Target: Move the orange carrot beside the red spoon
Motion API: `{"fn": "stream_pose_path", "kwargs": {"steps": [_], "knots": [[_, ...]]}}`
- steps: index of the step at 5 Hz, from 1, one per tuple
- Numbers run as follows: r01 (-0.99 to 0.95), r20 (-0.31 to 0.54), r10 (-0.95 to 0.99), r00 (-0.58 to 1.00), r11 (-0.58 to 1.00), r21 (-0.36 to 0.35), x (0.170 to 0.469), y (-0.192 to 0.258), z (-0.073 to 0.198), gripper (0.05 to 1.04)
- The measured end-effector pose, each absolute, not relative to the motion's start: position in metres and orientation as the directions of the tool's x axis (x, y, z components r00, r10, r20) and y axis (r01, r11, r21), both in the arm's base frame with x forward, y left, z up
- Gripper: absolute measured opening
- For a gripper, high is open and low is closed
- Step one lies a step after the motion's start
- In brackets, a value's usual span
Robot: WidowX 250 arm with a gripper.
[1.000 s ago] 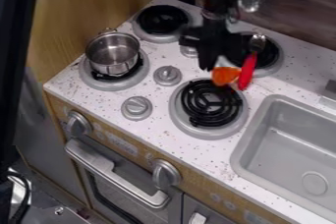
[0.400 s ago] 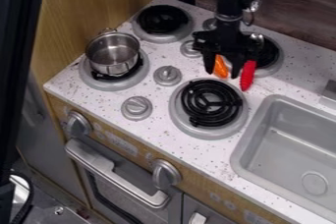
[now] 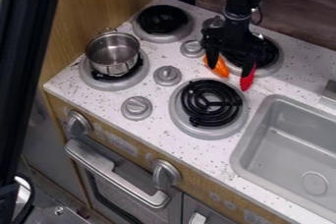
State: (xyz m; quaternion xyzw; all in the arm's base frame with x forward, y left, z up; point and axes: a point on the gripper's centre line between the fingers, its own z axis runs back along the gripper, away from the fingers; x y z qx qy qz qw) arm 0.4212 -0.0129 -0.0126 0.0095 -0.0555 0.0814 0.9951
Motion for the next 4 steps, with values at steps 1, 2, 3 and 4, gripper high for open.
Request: {"fn": "stream_pose_path", "kwargs": {"steps": [1, 2, 3, 4], "knots": [[-0.179, 0.109, 0.176, 0.978, 0.984, 0.015, 0.433, -0.013, -0.019, 0.999], [-0.196, 0.083, 0.194, 0.978, 0.980, 0.022, 0.443, -0.010, -0.034, 0.999], [-0.215, 0.073, 0.213, 0.974, 0.976, 0.032, 0.459, -0.004, -0.047, 0.999], [-0.230, 0.068, 0.227, 0.971, 0.973, 0.031, 0.475, -0.001, -0.050, 0.999]]}}
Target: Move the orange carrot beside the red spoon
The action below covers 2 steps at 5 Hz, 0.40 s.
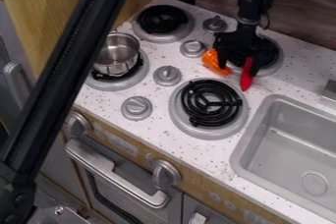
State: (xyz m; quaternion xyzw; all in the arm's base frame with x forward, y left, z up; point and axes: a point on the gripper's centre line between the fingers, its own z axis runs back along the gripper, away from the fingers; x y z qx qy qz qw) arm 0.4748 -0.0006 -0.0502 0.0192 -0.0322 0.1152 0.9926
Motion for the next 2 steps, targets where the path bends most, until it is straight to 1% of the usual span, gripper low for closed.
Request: {"fn": "stream_pose_path", "kwargs": {"steps": [1, 2], "knots": [[-0.239, 0.068, 0.237, 0.969, 0.970, 0.031, 0.4870, 0.0029, -0.0547, 0.999], [-0.250, 0.054, 0.248, 0.967, 0.967, 0.036, 0.4886, 0.0092, -0.0572, 0.999]]}}
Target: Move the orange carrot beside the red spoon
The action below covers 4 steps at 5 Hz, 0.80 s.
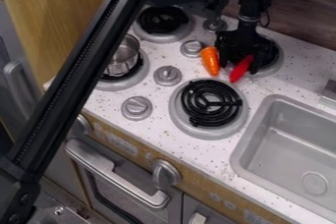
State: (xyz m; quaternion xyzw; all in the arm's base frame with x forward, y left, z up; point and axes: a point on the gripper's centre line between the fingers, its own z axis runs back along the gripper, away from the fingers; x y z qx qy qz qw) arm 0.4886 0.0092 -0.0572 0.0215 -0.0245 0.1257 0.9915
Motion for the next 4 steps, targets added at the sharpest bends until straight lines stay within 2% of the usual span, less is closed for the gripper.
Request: {"fn": "stream_pose_path", "kwargs": {"steps": [2, 3, 4], "knots": [[-0.272, 0.067, 0.269, 0.961, 0.962, 0.031, 0.471, 0.022, -0.053, 0.967], [-0.304, 0.103, 0.302, 0.948, 0.953, 0.002, 0.460, 0.039, -0.040, 0.702], [-0.269, 0.085, 0.269, 0.959, 0.963, -0.007, 0.454, 0.033, -0.043, 0.403]]}}
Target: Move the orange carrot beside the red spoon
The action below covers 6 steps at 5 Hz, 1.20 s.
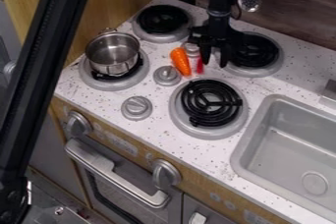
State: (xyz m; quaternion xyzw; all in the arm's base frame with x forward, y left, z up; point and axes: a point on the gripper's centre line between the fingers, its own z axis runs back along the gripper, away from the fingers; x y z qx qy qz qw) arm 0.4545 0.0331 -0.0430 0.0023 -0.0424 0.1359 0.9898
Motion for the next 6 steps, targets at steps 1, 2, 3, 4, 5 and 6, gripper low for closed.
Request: {"fn": "stream_pose_path", "kwargs": {"steps": [1, 2, 3, 4, 5, 6], "knots": [[-0.256, 0.057, 0.256, 0.965, 0.967, -0.006, 0.445, 0.030, -0.052, 0.169], [-0.243, 0.061, 0.242, 0.968, 0.970, -0.006, 0.443, 0.028, -0.050, 0.059], [-0.235, 0.067, 0.234, 0.970, 0.972, 0.001, 0.444, 0.029, -0.047, 0.074], [-0.229, 0.088, 0.227, 0.970, 0.973, 0.013, 0.451, 0.032, -0.040, 0.214], [-0.240, 0.132, 0.237, 0.962, 0.971, 0.010, 0.464, 0.039, -0.025, 0.464], [-0.239, 0.135, 0.235, 0.963, 0.971, 0.011, 0.474, 0.043, -0.024, 0.784]]}}
